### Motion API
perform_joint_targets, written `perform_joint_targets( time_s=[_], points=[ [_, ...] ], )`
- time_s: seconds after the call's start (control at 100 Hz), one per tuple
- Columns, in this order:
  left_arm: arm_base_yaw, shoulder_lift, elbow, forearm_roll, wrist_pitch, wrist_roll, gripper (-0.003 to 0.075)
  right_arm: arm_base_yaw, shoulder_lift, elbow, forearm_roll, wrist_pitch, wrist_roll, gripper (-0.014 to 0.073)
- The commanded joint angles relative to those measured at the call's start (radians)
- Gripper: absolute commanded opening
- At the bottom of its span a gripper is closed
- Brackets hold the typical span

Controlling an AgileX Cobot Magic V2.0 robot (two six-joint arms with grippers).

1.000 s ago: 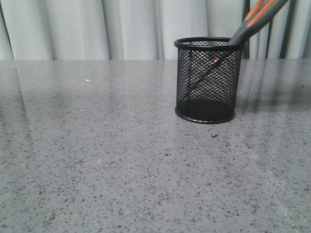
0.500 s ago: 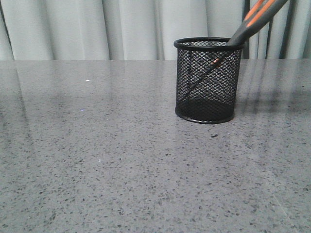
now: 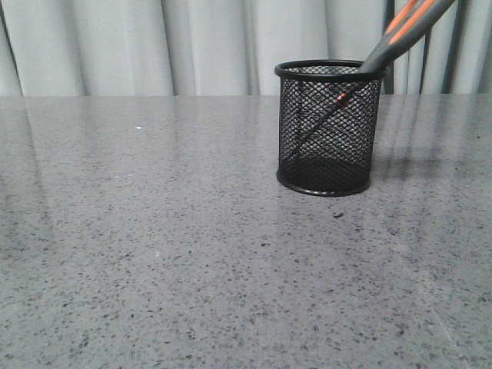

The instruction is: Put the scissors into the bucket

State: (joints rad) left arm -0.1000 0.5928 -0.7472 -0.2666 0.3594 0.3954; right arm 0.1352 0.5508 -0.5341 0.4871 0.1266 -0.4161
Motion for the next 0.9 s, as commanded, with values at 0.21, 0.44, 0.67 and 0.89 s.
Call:
perform_joint_targets(
  time_s=[0.21,0.44,0.67,0.89],
  points=[
    [0.003,-0.311,0.416,-0.080,-0.359,0.002,-0.0020,-0.003,-0.239,0.274,0.012,-0.153,-0.013,-0.0049],
    [0.003,-0.392,0.490,-0.089,-0.436,0.002,-0.0020,-0.003,-0.263,0.313,0.012,-0.208,-0.013,-0.0049],
    [0.003,-0.392,0.495,-0.089,-0.435,0.002,-0.0020,-0.003,-0.263,0.313,0.012,-0.205,-0.013,-0.0049],
    [0.003,-0.392,0.495,-0.089,-0.435,0.002,-0.0020,-0.003,-0.263,0.313,0.012,-0.205,-0.013,-0.0049]
  ],
)
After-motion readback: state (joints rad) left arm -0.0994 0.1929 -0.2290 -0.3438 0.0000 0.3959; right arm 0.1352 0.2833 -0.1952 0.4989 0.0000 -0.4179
